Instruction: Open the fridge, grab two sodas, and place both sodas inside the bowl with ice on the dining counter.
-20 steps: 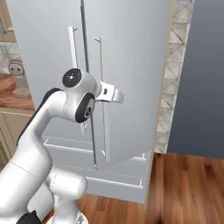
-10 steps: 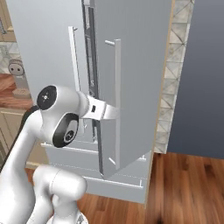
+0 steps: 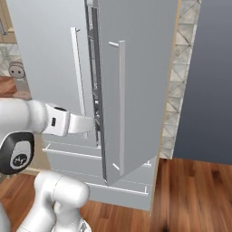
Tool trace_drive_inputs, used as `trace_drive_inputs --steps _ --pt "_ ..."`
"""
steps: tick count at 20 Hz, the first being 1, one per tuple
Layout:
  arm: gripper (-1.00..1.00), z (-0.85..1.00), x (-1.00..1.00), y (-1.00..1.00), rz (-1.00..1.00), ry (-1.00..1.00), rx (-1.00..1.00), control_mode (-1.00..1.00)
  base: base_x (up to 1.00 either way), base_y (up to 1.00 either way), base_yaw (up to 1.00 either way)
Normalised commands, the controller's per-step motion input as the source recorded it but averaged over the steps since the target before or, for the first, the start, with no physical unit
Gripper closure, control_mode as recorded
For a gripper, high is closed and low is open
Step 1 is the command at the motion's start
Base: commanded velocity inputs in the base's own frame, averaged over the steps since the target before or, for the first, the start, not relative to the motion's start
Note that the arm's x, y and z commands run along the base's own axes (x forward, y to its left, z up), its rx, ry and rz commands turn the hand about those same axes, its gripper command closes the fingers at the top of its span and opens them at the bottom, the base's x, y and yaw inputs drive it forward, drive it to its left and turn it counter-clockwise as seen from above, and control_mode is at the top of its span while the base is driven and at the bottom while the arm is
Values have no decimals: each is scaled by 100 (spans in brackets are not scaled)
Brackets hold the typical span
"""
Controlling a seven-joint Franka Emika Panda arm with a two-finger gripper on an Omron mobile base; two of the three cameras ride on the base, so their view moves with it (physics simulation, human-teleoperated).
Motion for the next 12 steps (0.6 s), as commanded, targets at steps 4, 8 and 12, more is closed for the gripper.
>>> trace_drive_inputs --steps 4,8,12 --pt "-100 62 -40 98 -10 0 -14 -100 0 0 0" --pt "-100 39 12 100 -14 3 -23 -100 0 0 0" --pt "-100 9 60 92 -10 11 -27 -100 0 0 0"
